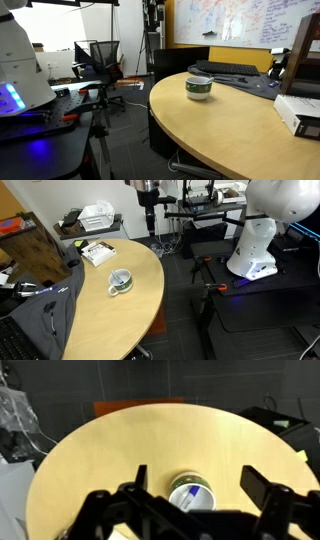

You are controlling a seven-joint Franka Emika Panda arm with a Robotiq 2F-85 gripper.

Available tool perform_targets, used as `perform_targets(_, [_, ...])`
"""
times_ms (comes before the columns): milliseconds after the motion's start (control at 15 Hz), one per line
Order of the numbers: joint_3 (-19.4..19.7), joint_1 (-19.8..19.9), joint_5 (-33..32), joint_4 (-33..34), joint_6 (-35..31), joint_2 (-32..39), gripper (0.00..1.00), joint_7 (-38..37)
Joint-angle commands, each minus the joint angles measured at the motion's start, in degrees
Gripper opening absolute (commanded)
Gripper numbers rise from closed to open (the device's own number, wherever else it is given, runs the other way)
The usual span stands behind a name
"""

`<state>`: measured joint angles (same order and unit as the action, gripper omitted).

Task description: Remove the blue maker from the white and green mug

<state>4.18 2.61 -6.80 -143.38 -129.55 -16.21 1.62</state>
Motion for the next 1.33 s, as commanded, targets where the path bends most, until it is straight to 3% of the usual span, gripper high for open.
perform_targets(0, [-3.86,-0.3,2.61,3.4,-3.78,7.06,1.0,-13.78])
perform_targets(200, [-5.63,-1.59,6.31,6.58,-7.36,14.56,1.0,-21.58])
perform_targets(467, [-5.38,-2.77,12.09,13.23,-11.63,25.4,1.0,-24.85])
perform_targets(867, [-1.92,-4.17,10.15,25.57,-14.78,39.59,1.0,-27.93])
perform_targets(1000, [-0.79,-4.18,10.95,28.77,-14.74,42.96,0.86,-27.49])
perform_targets(1133, [-0.53,-3.84,12.01,31.51,-14.26,45.71,0.81,-26.46])
perform_targets(1200, [-0.29,-3.93,12.13,32.86,-14.24,47.11,0.72,-26.59])
perform_targets(1267, [-0.41,-3.92,12.47,33.94,-13.96,48.13,0.74,-26.5])
